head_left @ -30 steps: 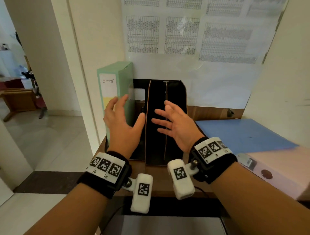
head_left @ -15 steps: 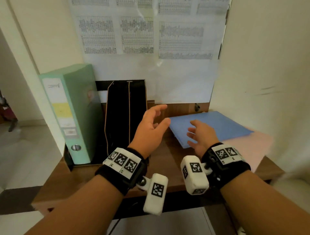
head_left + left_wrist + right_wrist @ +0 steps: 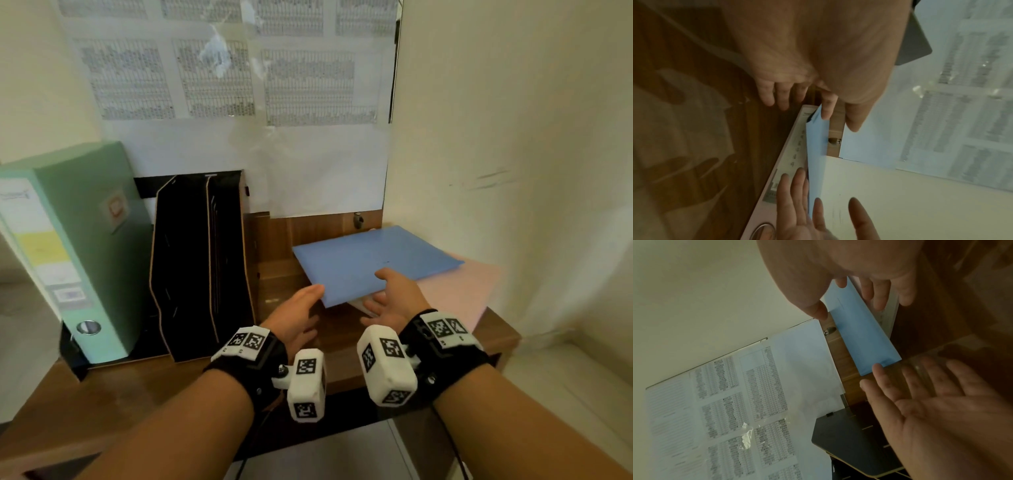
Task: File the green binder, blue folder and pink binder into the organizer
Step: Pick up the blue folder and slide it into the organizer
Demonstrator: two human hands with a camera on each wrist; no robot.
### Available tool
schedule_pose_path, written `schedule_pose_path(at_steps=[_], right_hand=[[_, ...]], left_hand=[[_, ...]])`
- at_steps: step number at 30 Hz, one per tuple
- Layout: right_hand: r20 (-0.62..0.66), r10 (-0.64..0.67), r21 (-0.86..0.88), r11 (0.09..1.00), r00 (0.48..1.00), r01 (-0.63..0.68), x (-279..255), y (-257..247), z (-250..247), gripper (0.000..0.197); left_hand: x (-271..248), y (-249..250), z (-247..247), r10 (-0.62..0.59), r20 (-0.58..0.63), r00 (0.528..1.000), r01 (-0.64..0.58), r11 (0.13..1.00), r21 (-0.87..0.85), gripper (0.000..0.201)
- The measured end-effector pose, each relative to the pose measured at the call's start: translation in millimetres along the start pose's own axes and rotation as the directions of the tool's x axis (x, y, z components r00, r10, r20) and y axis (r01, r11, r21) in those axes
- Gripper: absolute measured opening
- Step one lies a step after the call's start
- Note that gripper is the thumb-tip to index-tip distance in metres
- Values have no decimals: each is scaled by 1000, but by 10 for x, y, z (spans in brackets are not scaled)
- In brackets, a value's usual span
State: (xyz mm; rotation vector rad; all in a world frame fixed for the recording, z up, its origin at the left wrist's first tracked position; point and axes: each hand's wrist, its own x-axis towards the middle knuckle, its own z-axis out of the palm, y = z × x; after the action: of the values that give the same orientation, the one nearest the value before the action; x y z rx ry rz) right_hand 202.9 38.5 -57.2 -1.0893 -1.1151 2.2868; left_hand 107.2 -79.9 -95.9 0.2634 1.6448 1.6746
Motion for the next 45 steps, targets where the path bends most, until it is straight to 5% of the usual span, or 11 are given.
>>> schedule_pose_path(at_steps=[11, 18, 22, 30, 36, 40, 45], right_hand=[[13, -58, 185, 981, 998, 54, 141, 76, -52, 45], [-31, -33, 82, 996, 999, 36, 163, 102, -27, 39], [-86, -111, 13, 994, 990, 112, 246, 146, -52, 46], [-110, -358, 212, 903, 927, 373, 238, 164, 28, 42], [131, -452, 367, 849, 882, 381, 55, 33, 74, 37], [318, -441, 358, 876, 839, 324, -19, -31, 22, 31], [397, -502, 246, 865, 768, 438, -3, -47, -10, 38]], left_hand=[[-80, 24, 26, 38, 19, 999, -36, 992, -123, 39], [-238, -30, 20, -19, 181, 983, 18, 1000, 3, 42], [-287, 0, -37, -2, 58, 998, 0, 1000, 27, 36], [-317, 61, -181, 25, -8, 1000, -26, 995, -101, 39], [-375, 256, -254, 176, 18, 984, -165, 948, -273, 63], [-433, 544, -386, 307, -24, 951, -293, 876, -383, 74], [-518, 826, -679, 376, -84, 923, -379, 849, -369, 78]])
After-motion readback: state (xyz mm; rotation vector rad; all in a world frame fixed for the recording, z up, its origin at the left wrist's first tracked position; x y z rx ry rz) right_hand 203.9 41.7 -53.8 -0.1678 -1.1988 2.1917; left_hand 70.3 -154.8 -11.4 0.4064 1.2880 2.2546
